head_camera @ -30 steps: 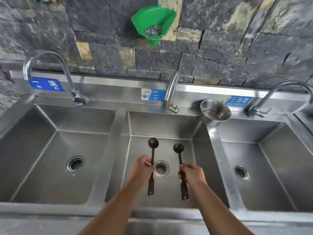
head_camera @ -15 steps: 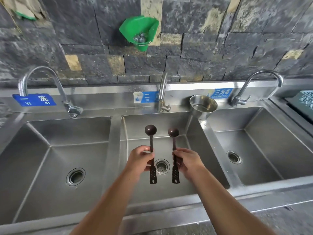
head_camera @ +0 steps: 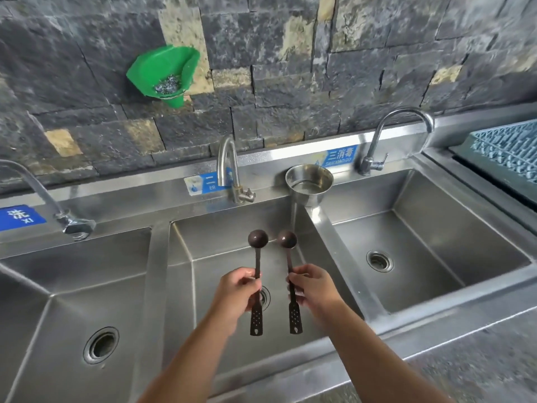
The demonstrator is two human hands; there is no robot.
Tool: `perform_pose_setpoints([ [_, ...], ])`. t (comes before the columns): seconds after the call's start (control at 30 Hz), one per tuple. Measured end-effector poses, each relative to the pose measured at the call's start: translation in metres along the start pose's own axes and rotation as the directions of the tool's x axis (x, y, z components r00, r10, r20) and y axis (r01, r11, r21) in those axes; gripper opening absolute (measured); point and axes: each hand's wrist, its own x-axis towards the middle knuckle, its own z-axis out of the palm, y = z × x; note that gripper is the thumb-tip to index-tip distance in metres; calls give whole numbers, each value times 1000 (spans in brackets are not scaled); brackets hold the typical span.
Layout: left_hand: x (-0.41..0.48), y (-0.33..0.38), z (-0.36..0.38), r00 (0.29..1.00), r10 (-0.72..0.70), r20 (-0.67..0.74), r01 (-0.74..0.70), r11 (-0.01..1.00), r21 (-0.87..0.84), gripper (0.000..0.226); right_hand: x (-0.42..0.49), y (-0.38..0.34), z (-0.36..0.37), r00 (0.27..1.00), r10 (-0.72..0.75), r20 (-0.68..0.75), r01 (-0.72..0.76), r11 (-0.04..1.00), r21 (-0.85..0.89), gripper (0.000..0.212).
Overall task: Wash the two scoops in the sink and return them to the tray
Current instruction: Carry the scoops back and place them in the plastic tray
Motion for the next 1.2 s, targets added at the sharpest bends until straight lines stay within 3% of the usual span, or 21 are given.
perform_pose_setpoints([
  [0.17,10,12,75,975,26,221,-41,997,64,15,-28,1,-66,982,-60,-178,82,990,118,18],
  [0.27,12,16,131,903,68,425,-124,987,104,13,-61,7,-112,929,-80,-362,150,974,169,17],
  [0.4,-12,7,198,732,41,680,-200,967,157,14,-131,32,-157,774,-54,-631,229,953,199,9],
  [0.57,-90,-14,243,418,-69,906,-229,957,179,16,-238,85,-172,489,77,-869,309,916,256,19],
  [0.73,-202,-45,267,132,-161,978,-303,933,194,11,-348,148,-157,212,216,-953,423,859,289,13],
  [0.87,-295,-75,268,-75,-244,967,-404,894,195,11,-436,205,-136,14,337,-941,532,795,292,7],
  [1.1,-472,-150,257,-337,-372,865,-519,840,159,13,-585,312,-103,-183,478,-859,690,685,234,12],
  [1.2,-542,-185,244,-395,-418,818,-541,825,161,12,-640,359,-88,-224,524,-822,725,653,218,10],
])
